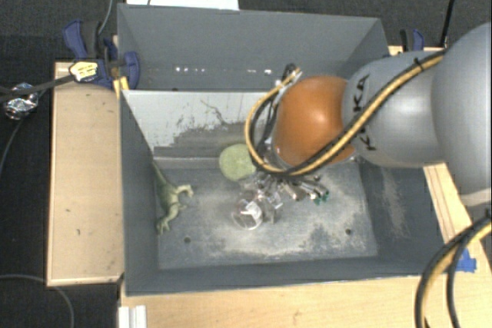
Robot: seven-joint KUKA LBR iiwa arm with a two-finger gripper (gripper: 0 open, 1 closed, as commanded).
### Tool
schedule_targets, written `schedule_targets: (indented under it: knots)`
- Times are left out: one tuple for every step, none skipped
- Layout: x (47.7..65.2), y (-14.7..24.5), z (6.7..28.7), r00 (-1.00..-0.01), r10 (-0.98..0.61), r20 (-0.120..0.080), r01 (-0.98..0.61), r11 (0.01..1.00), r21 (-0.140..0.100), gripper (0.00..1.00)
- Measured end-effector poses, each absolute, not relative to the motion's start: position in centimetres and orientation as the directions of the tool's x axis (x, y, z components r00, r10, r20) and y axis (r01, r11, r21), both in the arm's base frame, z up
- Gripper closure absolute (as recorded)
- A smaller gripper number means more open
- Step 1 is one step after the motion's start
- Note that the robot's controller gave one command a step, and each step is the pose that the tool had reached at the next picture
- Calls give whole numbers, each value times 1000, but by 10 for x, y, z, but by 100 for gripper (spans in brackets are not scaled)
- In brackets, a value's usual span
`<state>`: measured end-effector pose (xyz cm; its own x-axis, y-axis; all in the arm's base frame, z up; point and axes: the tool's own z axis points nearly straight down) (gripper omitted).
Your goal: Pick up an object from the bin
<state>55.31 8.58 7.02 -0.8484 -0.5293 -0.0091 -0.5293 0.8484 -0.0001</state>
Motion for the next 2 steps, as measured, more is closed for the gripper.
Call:
schedule_targets:
  knots:
    - [553, 86, 70, -849, -529, -9, -529, 849, 0, 100]
    - [552, 86, 74, -849, -528, -8, -528, 849, 1, 100]
